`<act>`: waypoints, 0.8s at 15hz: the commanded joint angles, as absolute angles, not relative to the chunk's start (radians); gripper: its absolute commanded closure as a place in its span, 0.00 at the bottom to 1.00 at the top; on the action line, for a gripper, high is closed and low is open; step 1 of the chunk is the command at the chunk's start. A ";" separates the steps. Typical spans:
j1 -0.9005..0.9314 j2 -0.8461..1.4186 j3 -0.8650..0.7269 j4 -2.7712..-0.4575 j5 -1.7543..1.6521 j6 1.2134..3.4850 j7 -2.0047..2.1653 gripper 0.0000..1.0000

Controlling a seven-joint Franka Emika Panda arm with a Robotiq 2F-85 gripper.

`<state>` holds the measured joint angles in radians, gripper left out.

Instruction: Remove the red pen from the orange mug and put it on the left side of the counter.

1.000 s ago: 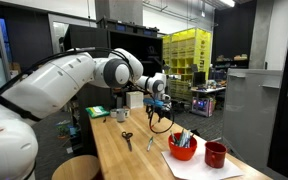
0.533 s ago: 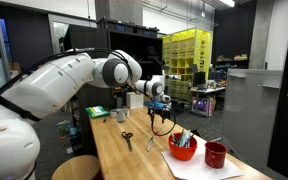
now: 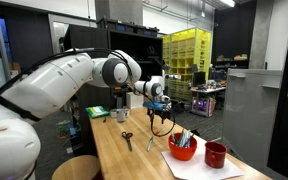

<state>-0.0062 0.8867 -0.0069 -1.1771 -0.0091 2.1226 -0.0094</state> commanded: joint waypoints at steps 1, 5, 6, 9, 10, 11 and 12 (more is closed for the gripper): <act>-0.005 0.810 -0.014 -1.252 -0.009 2.145 0.013 0.00; -0.035 0.702 -0.007 -1.349 0.027 2.141 0.030 0.00; -0.044 0.669 -0.005 -1.383 0.041 2.144 0.034 0.00; -0.067 0.538 -0.015 -1.524 0.082 2.169 0.062 0.00; -0.081 0.494 -0.015 -1.566 0.103 2.172 0.068 0.00; -0.093 0.455 -0.018 -1.609 0.121 2.181 0.073 0.00; -0.106 0.410 -0.022 -1.654 0.146 2.174 0.087 0.00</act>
